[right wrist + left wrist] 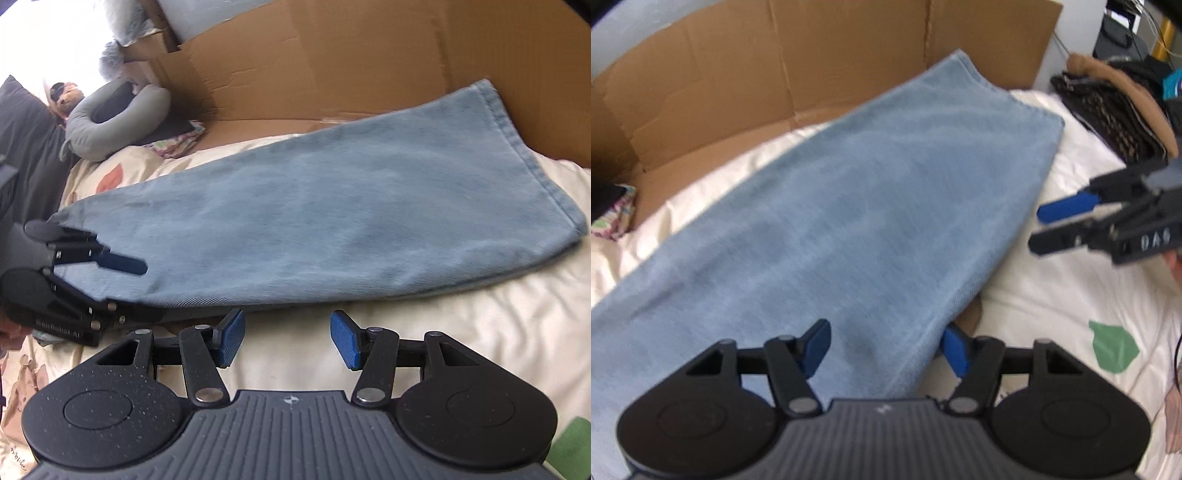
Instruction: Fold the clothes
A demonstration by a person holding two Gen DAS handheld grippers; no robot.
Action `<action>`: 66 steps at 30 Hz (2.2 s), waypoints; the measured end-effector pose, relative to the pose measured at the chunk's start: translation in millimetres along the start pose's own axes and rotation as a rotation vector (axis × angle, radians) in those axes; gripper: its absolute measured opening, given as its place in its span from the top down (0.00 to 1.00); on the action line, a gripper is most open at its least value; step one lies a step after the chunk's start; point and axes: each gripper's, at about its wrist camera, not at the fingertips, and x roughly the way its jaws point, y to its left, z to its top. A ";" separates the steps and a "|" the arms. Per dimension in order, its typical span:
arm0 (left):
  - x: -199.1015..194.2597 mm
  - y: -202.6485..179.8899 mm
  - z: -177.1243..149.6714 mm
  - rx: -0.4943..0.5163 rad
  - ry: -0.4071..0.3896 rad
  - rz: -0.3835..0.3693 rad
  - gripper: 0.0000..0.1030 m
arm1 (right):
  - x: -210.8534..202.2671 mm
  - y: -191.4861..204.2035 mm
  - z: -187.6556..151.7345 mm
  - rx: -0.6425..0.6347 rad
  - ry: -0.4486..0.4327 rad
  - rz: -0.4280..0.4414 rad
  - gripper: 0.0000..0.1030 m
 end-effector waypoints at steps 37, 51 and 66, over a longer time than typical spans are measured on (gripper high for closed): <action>-48.2 23.7 -74.2 -0.058 0.090 0.093 0.32 | 24.6 55.5 -14.5 -0.150 0.111 0.076 0.42; -73.9 53.6 -149.7 -0.258 0.151 0.270 0.28 | 29.9 78.0 -17.1 -0.173 0.126 0.131 0.42; -99.9 82.0 -193.3 -0.559 0.105 0.521 0.27 | 24.7 67.8 -21.5 -0.147 0.123 0.115 0.42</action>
